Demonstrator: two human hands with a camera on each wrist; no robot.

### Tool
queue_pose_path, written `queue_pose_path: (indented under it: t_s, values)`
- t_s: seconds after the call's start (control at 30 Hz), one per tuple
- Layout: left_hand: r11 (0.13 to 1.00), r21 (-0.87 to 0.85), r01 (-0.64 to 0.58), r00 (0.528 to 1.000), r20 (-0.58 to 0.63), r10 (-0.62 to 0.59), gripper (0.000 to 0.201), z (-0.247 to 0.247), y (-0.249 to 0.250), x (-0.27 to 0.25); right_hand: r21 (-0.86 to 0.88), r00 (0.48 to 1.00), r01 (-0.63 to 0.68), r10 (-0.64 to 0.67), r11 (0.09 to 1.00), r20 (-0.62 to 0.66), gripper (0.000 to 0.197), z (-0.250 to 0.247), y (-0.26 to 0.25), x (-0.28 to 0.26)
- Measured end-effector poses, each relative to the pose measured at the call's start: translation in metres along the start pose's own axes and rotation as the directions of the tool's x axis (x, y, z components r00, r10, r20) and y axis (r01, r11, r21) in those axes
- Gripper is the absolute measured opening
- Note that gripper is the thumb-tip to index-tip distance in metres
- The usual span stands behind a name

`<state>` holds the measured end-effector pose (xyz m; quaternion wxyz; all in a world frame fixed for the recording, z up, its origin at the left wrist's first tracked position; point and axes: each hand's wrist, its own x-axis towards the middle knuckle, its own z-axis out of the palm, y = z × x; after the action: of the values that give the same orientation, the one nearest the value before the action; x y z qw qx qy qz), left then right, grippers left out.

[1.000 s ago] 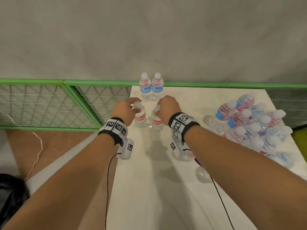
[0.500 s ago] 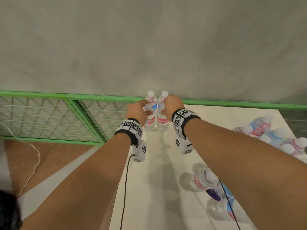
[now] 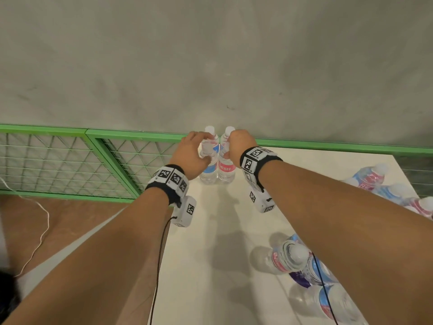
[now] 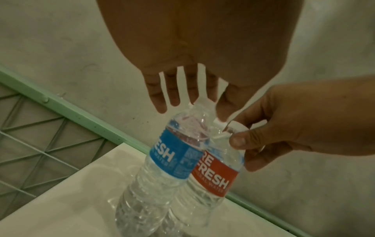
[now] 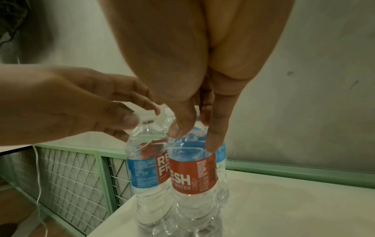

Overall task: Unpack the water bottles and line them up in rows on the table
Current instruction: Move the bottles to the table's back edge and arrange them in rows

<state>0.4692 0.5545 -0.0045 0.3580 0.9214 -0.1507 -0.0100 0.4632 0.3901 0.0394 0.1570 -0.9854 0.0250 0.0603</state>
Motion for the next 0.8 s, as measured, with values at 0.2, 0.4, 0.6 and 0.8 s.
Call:
queue_pose_path:
  t_s: [0.2, 0.4, 0.6, 0.8]
  values:
    - [0.998, 0.012, 0.054, 0.998, 0.012, -0.054, 0.043, -0.002, 0.0, 0.005, 0.031, 1.0, 0.006, -0.006, 1.0, -0.003, 0.036, 0.0, 0.002, -0.001]
    - [0.997, 0.033, 0.074, 0.993, -0.096, -0.071, 0.037, 0.006, 0.0, 0.008, 0.038, 1.0, 0.003, -0.004, 0.999, 0.007, 0.033, 0.0, 0.0, -0.002]
    - [0.997, 0.036, 0.075, 0.986, -0.15, -0.069, 0.037, 0.013, 0.003, 0.009, 0.059, 1.0, -0.006, 0.005, 0.998, 0.014, 0.028, -0.001, 0.002, -0.001]
    - [0.997, 0.025, 0.068, 0.988, -0.143, -0.064, 0.038, 0.012, -0.001, 0.009, 0.052, 1.0, 0.003, -0.003, 0.999, 0.013, 0.03, 0.002, 0.002, 0.002]
